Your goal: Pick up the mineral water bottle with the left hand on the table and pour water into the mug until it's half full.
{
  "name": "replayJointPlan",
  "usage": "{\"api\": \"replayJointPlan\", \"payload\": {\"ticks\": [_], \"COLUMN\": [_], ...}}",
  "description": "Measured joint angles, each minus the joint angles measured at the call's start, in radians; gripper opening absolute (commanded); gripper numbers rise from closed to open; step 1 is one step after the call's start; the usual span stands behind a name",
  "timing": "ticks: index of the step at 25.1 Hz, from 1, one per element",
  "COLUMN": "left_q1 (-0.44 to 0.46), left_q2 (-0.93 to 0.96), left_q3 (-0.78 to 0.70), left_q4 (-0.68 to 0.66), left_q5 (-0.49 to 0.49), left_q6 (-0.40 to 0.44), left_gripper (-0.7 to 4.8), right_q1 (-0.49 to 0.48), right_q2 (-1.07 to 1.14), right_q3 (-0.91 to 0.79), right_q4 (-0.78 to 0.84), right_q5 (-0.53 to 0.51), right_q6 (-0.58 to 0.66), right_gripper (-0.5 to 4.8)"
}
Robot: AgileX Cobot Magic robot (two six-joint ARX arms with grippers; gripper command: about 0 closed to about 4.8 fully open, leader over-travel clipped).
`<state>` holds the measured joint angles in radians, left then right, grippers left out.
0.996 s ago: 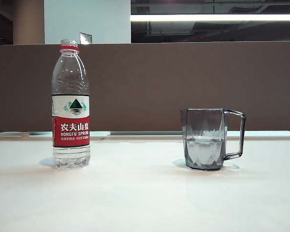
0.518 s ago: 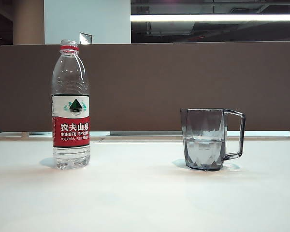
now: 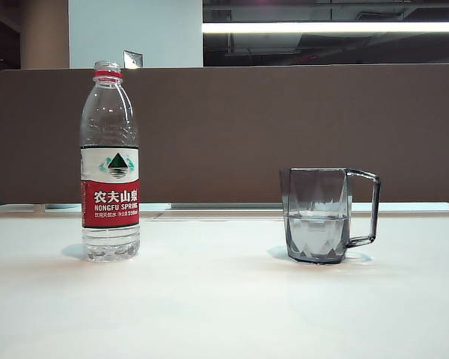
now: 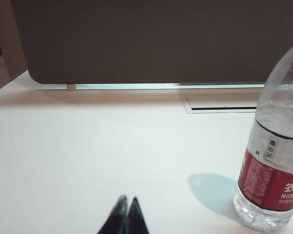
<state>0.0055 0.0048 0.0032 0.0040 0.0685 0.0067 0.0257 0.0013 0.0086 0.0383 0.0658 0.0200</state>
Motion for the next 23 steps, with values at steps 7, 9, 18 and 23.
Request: {"api": "replayJointPlan", "payload": {"ticks": [7,9,18,23], "left_q1": [0.000,0.000,0.000,0.000], "left_q2": [0.000,0.000,0.000,0.000], "left_q3": [0.000,0.000,0.000,0.000], "left_q4": [0.000,0.000,0.000,0.000], "left_q5": [0.000,0.000,0.000,0.000], "left_q6": [0.000,0.000,0.000,0.000], "left_gripper": [-0.06,-0.06,-0.06,-0.06], "right_q1": [0.000,0.000,0.000,0.000], "right_q2": [0.000,0.000,0.000,0.000], "right_q3": [0.000,0.000,0.000,0.000], "right_q4": [0.000,0.000,0.000,0.000], "right_q5": [-0.023,-0.023,-0.024,-0.023], "right_q6": [0.002,0.002,0.002,0.002], "right_gripper": [-0.08,-0.08,-0.08,-0.08]}}
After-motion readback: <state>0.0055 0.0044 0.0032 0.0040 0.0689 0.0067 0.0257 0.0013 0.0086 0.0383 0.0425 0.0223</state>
